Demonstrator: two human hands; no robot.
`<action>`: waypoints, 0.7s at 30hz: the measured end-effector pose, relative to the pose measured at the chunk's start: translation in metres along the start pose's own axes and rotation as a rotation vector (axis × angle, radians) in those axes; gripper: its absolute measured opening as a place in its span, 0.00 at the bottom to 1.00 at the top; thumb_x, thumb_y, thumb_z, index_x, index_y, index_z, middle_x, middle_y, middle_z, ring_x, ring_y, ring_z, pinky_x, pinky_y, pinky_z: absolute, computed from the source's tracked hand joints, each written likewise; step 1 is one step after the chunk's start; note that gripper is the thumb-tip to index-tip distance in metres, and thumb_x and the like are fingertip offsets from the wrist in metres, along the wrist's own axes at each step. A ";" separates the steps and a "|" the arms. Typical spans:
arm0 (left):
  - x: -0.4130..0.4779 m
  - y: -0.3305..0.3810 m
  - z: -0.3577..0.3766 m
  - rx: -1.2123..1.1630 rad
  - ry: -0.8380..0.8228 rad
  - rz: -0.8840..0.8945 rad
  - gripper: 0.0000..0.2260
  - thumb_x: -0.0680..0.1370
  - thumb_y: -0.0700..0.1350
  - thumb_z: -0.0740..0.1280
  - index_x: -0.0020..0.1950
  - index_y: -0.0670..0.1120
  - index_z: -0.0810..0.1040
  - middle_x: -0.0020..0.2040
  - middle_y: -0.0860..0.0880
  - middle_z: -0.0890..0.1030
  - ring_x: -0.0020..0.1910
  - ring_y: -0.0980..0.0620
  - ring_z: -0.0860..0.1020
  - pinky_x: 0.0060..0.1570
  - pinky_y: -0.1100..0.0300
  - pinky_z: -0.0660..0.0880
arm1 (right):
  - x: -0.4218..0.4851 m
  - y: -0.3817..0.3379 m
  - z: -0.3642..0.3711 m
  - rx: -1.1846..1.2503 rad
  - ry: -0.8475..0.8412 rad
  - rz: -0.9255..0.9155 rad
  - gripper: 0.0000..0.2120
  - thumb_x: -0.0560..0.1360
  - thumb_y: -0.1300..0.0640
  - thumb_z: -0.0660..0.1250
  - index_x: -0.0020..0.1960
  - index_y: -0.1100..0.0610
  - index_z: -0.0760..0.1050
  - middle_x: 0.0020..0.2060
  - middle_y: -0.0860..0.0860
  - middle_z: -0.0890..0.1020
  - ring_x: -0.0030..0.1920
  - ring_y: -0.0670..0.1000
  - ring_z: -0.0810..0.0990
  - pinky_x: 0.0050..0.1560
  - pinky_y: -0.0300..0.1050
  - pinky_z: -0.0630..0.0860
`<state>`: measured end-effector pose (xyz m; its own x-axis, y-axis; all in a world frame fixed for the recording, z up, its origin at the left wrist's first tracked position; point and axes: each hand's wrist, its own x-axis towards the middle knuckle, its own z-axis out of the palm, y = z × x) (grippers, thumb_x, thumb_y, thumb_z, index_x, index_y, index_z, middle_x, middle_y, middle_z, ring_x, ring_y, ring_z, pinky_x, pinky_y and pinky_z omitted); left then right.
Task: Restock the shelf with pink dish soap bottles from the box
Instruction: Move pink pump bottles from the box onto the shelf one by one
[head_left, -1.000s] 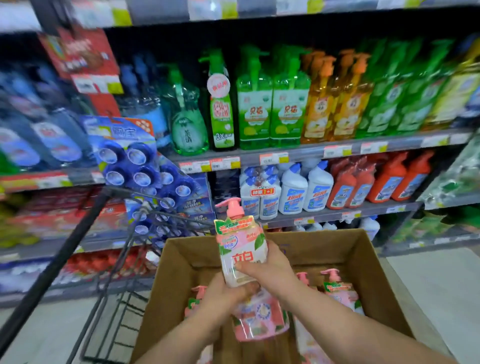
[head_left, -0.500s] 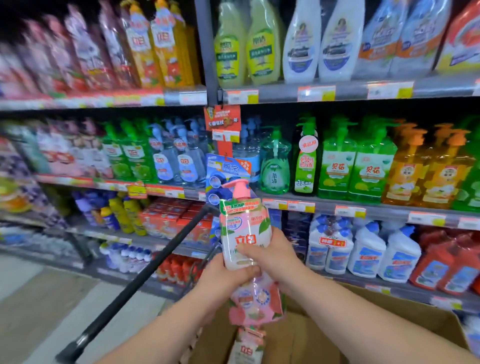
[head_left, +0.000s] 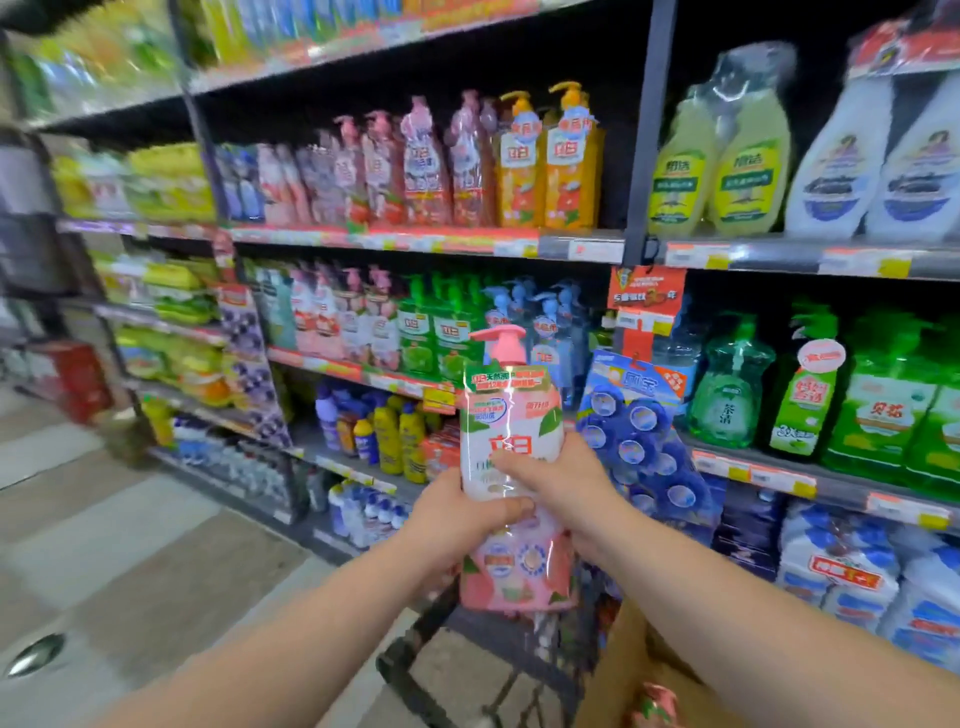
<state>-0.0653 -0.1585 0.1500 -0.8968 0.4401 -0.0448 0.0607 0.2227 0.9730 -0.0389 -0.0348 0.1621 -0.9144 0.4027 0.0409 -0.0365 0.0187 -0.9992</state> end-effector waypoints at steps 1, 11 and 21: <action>-0.002 -0.002 -0.023 0.011 0.019 0.005 0.13 0.66 0.44 0.76 0.48 0.49 0.80 0.47 0.46 0.85 0.46 0.47 0.83 0.52 0.48 0.79 | -0.001 -0.004 0.022 0.013 -0.019 -0.006 0.19 0.68 0.66 0.74 0.58 0.61 0.77 0.51 0.59 0.84 0.52 0.59 0.83 0.57 0.59 0.78; -0.038 -0.022 -0.218 -0.014 0.186 0.074 0.09 0.69 0.38 0.75 0.46 0.48 0.81 0.46 0.44 0.85 0.48 0.43 0.83 0.51 0.48 0.80 | -0.006 -0.030 0.223 0.061 -0.194 -0.101 0.15 0.69 0.66 0.73 0.55 0.59 0.79 0.48 0.56 0.85 0.47 0.55 0.84 0.50 0.50 0.81; -0.029 -0.039 -0.328 -0.028 0.378 0.104 0.08 0.69 0.40 0.75 0.38 0.51 0.79 0.39 0.50 0.85 0.40 0.51 0.83 0.44 0.55 0.80 | 0.027 -0.039 0.344 0.027 -0.328 -0.155 0.16 0.68 0.65 0.74 0.54 0.56 0.79 0.47 0.54 0.85 0.46 0.53 0.84 0.45 0.47 0.80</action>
<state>-0.1854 -0.4657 0.1876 -0.9849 0.1062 0.1363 0.1529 0.1678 0.9739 -0.2014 -0.3397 0.2017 -0.9776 0.0824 0.1935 -0.1915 0.0308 -0.9810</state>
